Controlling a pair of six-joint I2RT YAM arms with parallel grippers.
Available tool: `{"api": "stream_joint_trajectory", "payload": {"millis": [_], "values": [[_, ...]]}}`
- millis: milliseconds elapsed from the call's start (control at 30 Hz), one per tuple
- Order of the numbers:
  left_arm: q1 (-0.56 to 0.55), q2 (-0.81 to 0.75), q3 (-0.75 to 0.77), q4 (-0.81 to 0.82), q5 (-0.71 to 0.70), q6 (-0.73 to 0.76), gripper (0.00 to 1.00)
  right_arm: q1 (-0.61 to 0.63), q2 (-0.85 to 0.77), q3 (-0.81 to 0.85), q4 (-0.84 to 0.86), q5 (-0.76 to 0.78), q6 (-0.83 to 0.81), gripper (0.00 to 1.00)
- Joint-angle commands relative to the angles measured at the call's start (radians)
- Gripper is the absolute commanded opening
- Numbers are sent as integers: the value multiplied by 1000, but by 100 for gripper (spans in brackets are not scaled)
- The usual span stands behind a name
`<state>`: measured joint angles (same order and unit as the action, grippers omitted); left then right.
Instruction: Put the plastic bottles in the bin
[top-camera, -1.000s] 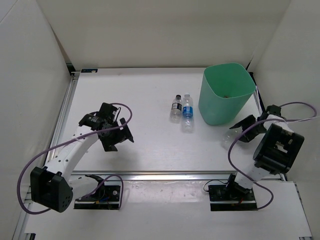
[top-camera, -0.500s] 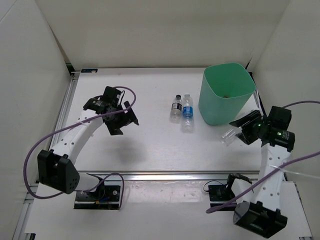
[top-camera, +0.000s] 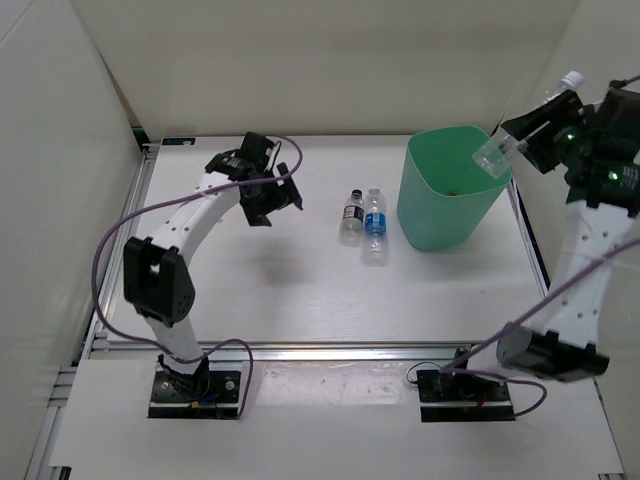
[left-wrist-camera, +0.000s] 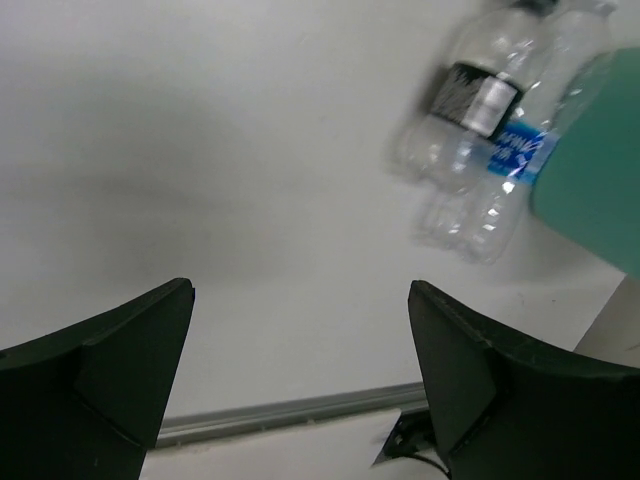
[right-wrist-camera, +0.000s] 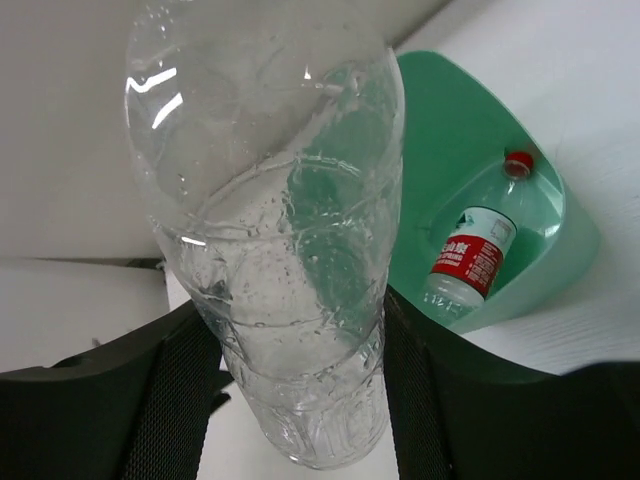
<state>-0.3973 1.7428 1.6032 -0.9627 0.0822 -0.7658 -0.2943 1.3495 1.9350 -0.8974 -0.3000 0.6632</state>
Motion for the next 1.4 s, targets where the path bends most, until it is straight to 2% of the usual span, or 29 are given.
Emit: {"api": "stream_joint_trajectory", "payload": {"millis": [0,67,100,133,167,267,433,667,833,1067,1367], "values": [[-26,84,183,25,5,46,100,44,127,-24,66,0,-34,44],[-37,171,257,25,16,56,100,81,193,13,80,-1,-59,54],[-37,204,338,25,39,71,100,81,215,37,66,-1,-82,68],[-37,240,387,16,53,83,100,90,233,67,46,-1,-82,75],[-46,318,438,-1,66,92,100,90,258,91,10,-1,-95,99],[-46,429,604,-11,146,103,100,90,248,162,-35,-18,-131,99],[-55,627,703,88,229,68,100,90,113,65,-14,-5,-128,99],[-94,745,773,194,267,117,100,81,-65,-39,-40,-14,-137,99],[-121,755,755,272,303,117,100,69,-121,-97,-72,-25,-169,99],[-121,755,729,282,347,117,100,49,-177,-169,-100,-34,-178,99],[-140,767,638,291,422,128,100,7,-196,-179,-141,-34,-197,99]]}}
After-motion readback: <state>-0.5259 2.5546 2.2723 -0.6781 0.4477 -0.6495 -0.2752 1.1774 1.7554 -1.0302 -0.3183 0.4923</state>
